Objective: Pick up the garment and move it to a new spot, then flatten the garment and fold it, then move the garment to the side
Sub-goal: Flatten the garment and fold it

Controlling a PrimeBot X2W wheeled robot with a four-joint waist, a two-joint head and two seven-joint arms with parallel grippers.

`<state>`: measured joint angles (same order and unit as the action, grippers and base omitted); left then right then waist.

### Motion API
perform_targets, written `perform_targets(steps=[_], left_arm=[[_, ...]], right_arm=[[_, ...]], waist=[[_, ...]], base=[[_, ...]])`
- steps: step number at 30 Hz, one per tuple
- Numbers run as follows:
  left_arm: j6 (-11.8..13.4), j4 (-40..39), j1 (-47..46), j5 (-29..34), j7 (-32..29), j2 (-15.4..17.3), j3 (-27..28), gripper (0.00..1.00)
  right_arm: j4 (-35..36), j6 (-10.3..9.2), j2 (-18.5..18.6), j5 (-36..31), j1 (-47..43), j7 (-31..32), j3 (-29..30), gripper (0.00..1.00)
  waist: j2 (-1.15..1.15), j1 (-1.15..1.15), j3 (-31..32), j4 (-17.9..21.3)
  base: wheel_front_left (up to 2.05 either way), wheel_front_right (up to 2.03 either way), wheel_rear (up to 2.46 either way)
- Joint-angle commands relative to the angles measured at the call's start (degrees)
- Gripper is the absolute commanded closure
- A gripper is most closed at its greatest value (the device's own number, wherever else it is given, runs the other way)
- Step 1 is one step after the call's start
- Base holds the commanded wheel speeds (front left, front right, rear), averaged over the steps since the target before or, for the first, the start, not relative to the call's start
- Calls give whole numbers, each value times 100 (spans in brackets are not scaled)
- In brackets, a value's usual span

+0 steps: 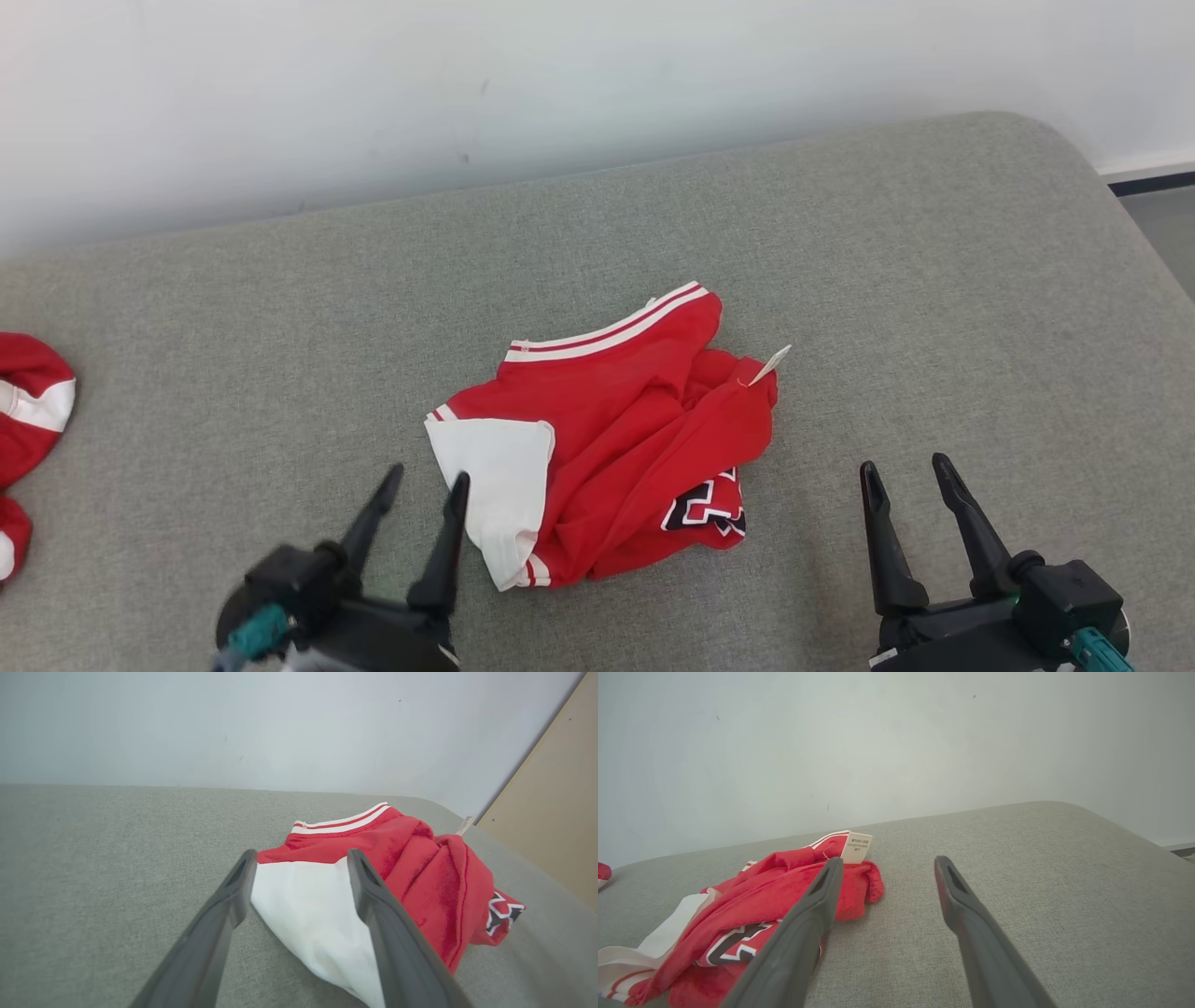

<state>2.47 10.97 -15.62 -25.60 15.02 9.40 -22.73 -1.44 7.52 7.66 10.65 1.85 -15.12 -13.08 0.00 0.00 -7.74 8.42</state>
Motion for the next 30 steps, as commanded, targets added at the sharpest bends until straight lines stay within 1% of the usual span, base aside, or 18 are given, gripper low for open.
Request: perform_targets(steps=[1, 4, 5, 8, 10, 14, 15, 18, 22, 26, 27, 28, 29, 30], left_arm=[[45, 7, -166, 124, 8, 118, 19, 0], [66, 228, -614, 396, -273, 307, -87, 0], [69, 506, -993, 590, -486, 379, -170, 0], [-18, 1141, -1519, 767, -657, 350, -341, 0], [-127, 1614, -1874, 805, -703, 234, -435, 0], [-366, 2620, -2426, 1008, -952, 102, -760, 0], [-366, 2620, -2426, 1008, -952, 102, -760, 0], [-356, 3187, -2790, 1241, -1062, 49, -985, 0], [-379, 3938, -3123, 1342, -1301, -5, -1130, 0], [-504, 4511, -3209, 1348, -1476, -89, -1261, 0], [-573, 4605, -3210, 1354, -1462, -112, -1305, 0], [-649, 4684, -3201, 1333, -1446, -142, -1339, 71], [-722, 4762, -3193, 1278, -1450, -176, -1351, 100], [-774, 4791, -3206, 1227, -1383, -207, -1356, 100]], right_arm=[[3, -6, 6, 45, -6, 0, 0, 0], [-3, -6, -2, 43, 27, 0, -37, 0], [-9, -6, 3, 44, 78, 0, -77, 0], [-9, -6, 17, 52, 126, 0, -117, 0], [-11, -6, 34, 56, 171, 0, -136, 0], [4, -6, 47, 43, 216, 0, -127, 0], [4, -6, 47, 43, 216, 0, -127, 0], [13, -6, 49, 37, 225, 0, -120, 0], [20, -6, 28, 29, 290, 0, -158, 0], [22, -6, -6, 26, 304, 0, -151, 0], [19, -6, -13, 26, 296, 0, -151, 0], [12, -6, -18, 26, 284, 0, -149, 0], [-1, -6, -22, 28, 271, 0, -147, 0], [-5, -6, -33, 33, 257, 0, -132, 0]], waist=[[0, 0, -9, 0], [0, 0, -53, -1], [0, 0, -98, 28], [0, 0, -174, 84], [0, 0, -229, 130], [0, 0, -327, 211], [0, 0, -327, 211], [0, 0, -396, 257], [0, 0, -470, 325], [0, 0, -494, 364], [0, 0, -488, 374], [0, 0, -477, 385], [0, 0, -457, 393], [0, 0, -435, 398]], base=[[0, 0, 0], [0, 0, 0], [0, 0, 0], [0, 0, 0], [0, 0, 0], [0, 0, 0], [0, 0, 0], [0, 0, 0], [0, 0, 0], [0, 0, 0], [0, 0, 0], [0, 0, 0], [0, 0, 0], [0, 0, 0]])
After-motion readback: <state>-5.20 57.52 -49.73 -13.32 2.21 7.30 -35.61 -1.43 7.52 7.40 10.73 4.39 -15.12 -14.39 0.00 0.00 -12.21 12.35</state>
